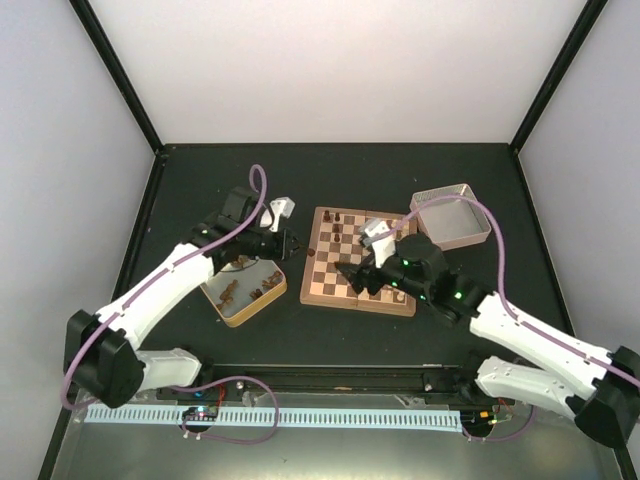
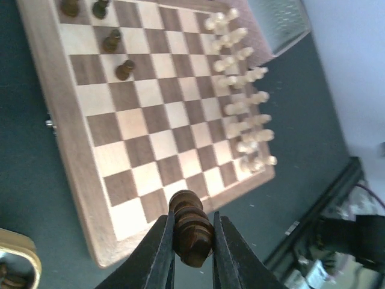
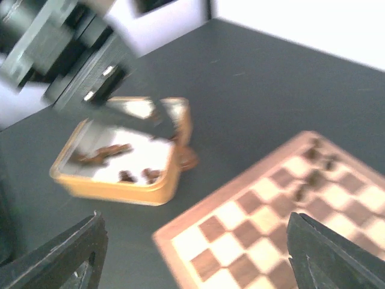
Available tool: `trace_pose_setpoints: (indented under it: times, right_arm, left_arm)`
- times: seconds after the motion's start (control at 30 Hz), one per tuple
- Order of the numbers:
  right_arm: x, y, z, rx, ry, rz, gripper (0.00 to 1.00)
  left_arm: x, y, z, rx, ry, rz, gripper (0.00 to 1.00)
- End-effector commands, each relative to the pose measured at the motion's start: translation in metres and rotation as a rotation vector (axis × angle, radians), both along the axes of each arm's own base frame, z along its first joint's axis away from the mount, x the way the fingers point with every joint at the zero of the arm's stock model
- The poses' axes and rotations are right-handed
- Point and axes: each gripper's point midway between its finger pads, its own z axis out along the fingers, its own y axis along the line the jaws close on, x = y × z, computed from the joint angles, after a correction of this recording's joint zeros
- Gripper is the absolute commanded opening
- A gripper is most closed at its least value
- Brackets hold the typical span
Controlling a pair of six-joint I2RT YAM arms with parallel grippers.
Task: Set up the chess pieces on the board
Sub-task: Place the chess piece on the chessboard.
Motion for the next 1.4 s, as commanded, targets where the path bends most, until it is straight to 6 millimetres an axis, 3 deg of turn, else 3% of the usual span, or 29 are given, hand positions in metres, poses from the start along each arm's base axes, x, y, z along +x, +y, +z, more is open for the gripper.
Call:
trace_pose_setpoints:
  times: [0.0, 0.07, 0.17, 0.37, 0.53, 0.83, 1.23, 1.37]
  right_arm:
    - [0.05, -0.077, 0.016, 0.039, -0.079, -0.538, 0.82]
    - [0.059, -0.111, 0.017, 0.04, -0.076, -0.718, 0.82]
    - [0.066, -0.144, 0.011, 0.041, -0.034, -0.874, 0.82]
    - [0.074, -0.177, -0.022, 0.05, 0.121, -1.019, 0.82]
    - [0.077, -0.176, -0.039, 0.079, 0.2, -1.014, 0.82]
    - [0.079, -0.168, -0.054, 0.072, 0.249, -0.992, 0.81]
    - [0.08, -0.159, -0.055, 0.091, 0.282, -0.964, 0.82]
    - [0.08, -0.157, -0.053, 0.104, 0.284, -0.954, 0.82]
  left_arm:
    - [0.038, 0.003, -0.019, 0.181, -0.091, 0.123, 0.03]
    - [0.042, -0.003, -0.029, 0.231, -0.103, 0.119, 0.03]
    - [0.048, -0.014, -0.048, 0.31, -0.12, 0.11, 0.02]
    - [0.061, -0.033, -0.079, 0.444, -0.169, 0.097, 0.02]
    - [0.079, -0.04, -0.093, 0.523, -0.219, 0.126, 0.01]
    - [0.1, -0.047, -0.112, 0.585, -0.247, 0.133, 0.02]
    - [0.1, -0.048, -0.129, 0.607, -0.223, 0.112, 0.04]
    - [0.098, -0.049, -0.13, 0.608, -0.216, 0.102, 0.15]
